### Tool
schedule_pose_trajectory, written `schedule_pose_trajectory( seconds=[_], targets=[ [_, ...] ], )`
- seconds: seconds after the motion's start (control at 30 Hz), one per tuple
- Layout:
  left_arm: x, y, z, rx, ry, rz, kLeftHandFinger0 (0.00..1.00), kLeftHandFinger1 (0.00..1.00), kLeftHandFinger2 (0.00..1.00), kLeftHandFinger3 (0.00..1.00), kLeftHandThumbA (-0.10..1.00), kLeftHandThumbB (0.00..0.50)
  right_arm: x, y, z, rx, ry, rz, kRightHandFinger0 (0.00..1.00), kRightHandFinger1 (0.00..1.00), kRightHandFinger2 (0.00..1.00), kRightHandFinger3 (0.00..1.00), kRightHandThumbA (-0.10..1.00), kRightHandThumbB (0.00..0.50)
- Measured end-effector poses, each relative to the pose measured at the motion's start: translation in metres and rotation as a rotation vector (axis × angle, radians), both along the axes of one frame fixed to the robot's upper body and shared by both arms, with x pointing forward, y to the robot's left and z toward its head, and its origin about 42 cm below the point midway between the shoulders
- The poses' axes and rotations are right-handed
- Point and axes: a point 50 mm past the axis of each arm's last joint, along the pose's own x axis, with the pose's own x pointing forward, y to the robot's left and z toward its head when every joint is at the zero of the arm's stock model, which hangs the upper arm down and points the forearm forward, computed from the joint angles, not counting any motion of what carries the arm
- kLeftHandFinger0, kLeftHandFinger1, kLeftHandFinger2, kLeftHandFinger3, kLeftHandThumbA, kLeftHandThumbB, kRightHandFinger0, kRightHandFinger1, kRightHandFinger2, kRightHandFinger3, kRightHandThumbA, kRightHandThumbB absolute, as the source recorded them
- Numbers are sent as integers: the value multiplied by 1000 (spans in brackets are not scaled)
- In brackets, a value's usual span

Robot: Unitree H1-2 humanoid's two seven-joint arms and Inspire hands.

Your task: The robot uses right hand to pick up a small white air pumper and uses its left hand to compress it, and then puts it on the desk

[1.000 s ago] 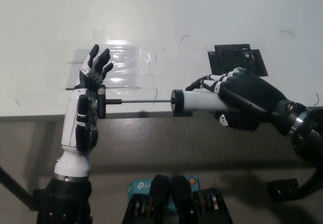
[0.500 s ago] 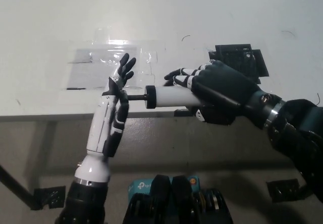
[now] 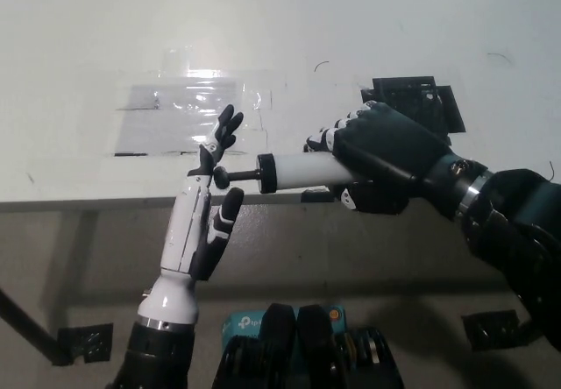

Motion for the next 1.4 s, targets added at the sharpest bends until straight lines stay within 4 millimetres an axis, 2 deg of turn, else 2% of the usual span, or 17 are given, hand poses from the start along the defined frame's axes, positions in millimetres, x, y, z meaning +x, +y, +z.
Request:
schedule_pose_trajectory(
  seconds=[0.07, 0.13, 0.23, 0.33, 0.4, 0.53, 0.63, 0.7, 0.83, 0.97, 1.07, 1.2, 1.23, 1.27, 1.3, 1.33, 1.4],
  targets=[
    [0, 7, 1, 3, -2, 3, 1000, 1000, 1000, 1000, 1000, 246, 0, -2, 1, 2, -2, 0, 0, 436, 768, 820, -100, 209],
    [1, 18, 2, -3, -5, 19, 1000, 1000, 1000, 1000, 1000, 269, 3, -8, 1, 3, -1, -14, 0, 458, 777, 858, -100, 195],
    [0, 38, 4, -10, -10, 52, 1000, 1000, 1000, 1000, 1000, 249, 6, -20, 1, -2, 1, -47, 6, 491, 805, 900, -100, 192],
    [-2, 59, 0, -16, 4, 91, 1000, 1000, 1000, 1000, 1000, 198, 10, -34, 0, -9, 6, -83, 22, 498, 803, 908, -100, 186],
    [-4, 71, -4, -12, 12, 115, 1000, 1000, 1000, 1000, 1000, 160, 13, -40, -1, -16, 11, -102, 20, 526, 855, 987, -100, 197],
    [-10, 89, -12, -13, 31, 142, 1000, 1000, 1000, 1000, 1000, 178, 27, -53, -10, -29, 48, -153, 35, 565, 897, 1000, -100, 178],
    [-16, 93, -22, -21, 52, 147, 1000, 1000, 1000, 1000, 1000, 184, 44, -62, -20, -37, 91, -203, 37, 567, 879, 1000, -100, 168],
    [-22, 95, -30, -22, 72, 149, 1000, 1000, 1000, 1000, 1000, 224, 59, -69, -25, -44, 120, -247, 50, 577, 880, 1000, -100, 175],
    [-35, 97, -45, -20, 111, 152, 1000, 1000, 1000, 1000, 1000, 199, 85, -80, -27, -48, 149, -323, 67, 611, 922, 1000, -100, 155],
    [-41, 95, -54, -19, 134, 144, 1000, 1000, 1000, 1000, 1000, 219, 111, -87, -28, -44, 165, -398, 87, 613, 929, 1000, -100, 153],
    [-47, 91, -60, -23, 153, 134, 1000, 1000, 1000, 1000, 1000, 215, 127, -92, -39, -33, 188, -450, 126, 647, 954, 1000, -100, 143],
    [-51, 90, -71, -20, 181, 132, 1000, 1000, 1000, 1000, 1000, 229, 136, -91, -65, -27, 232, -496, 158, 670, 983, 1000, -100, 154],
    [-52, 90, -74, -19, 187, 132, 1000, 1000, 1000, 1000, 1000, 236, 138, -90, -72, -26, 241, -502, 170, 651, 974, 1000, -100, 167],
    [-53, 90, -75, -18, 191, 132, 1000, 1000, 1000, 1000, 1000, 233, 138, -89, -75, -24, 245, -505, 194, 586, 851, 903, -93, 196],
    [-53, 90, -77, -17, 196, 132, 1000, 1000, 1000, 1000, 1000, 227, 139, -88, -81, -19, 251, -511, 207, 497, 670, 755, 98, 218],
    [-53, 90, -79, -17, 198, 131, 1000, 1000, 1000, 1000, 1000, 232, 140, -86, -84, -14, 250, -514, 137, 369, 494, 628, 166, 240],
    [-53, 90, -81, -16, 197, 130, 1000, 1000, 1000, 1000, 1000, 226, 142, -82, -89, -7, 251, -516, 244, 460, 611, 718, 264, 269]
  ],
)
